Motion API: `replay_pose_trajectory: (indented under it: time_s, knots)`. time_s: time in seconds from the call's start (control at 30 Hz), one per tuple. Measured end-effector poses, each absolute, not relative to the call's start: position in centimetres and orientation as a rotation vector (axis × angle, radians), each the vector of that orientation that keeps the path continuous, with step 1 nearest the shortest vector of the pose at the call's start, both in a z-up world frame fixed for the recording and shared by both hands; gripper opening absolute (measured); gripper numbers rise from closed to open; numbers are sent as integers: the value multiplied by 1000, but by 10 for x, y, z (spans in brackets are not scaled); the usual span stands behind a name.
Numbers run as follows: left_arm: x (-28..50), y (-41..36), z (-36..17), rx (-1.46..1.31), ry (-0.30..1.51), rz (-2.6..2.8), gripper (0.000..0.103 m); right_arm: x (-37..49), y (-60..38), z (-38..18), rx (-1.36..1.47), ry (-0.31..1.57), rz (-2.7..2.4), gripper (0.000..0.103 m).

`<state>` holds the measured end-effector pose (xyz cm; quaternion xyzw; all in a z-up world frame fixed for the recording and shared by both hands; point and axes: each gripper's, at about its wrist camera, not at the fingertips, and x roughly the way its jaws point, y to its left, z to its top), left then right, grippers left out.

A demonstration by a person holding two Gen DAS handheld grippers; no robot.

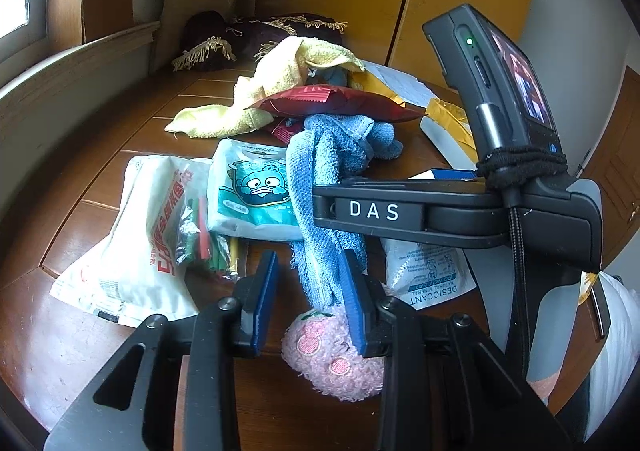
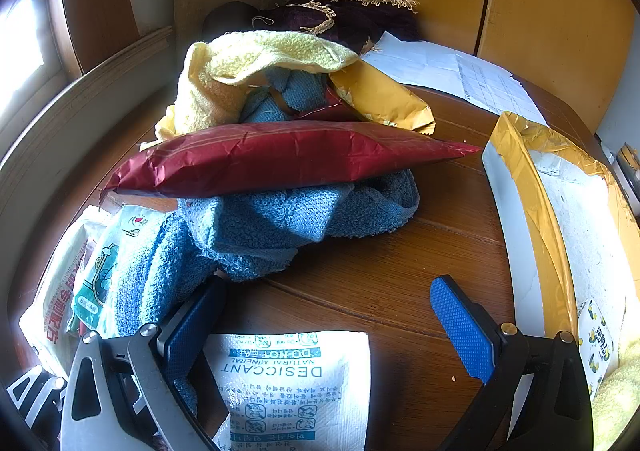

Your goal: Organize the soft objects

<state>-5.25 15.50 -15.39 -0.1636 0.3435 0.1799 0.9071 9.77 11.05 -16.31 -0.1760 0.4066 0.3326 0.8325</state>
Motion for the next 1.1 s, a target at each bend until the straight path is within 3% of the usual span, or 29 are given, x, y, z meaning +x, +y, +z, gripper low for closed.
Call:
replay_pose_trajectory:
  time_s: [0.17, 0.27, 1.0, 1.1]
  knots:
    - [-51, 155, -153, -345, 715, 361, 33, 98, 111, -163, -373, 862, 706, 103]
    - [-51, 155, -153, -362, 714, 335, 45, 98, 111, -163, -373, 862, 706, 103]
    - [-71, 184, -139, -470, 686, 278, 47, 99, 111, -163, -367, 863, 705, 103]
    - [-87, 192, -133, -465, 645, 305, 55, 99, 111, -164, -367, 863, 696, 103]
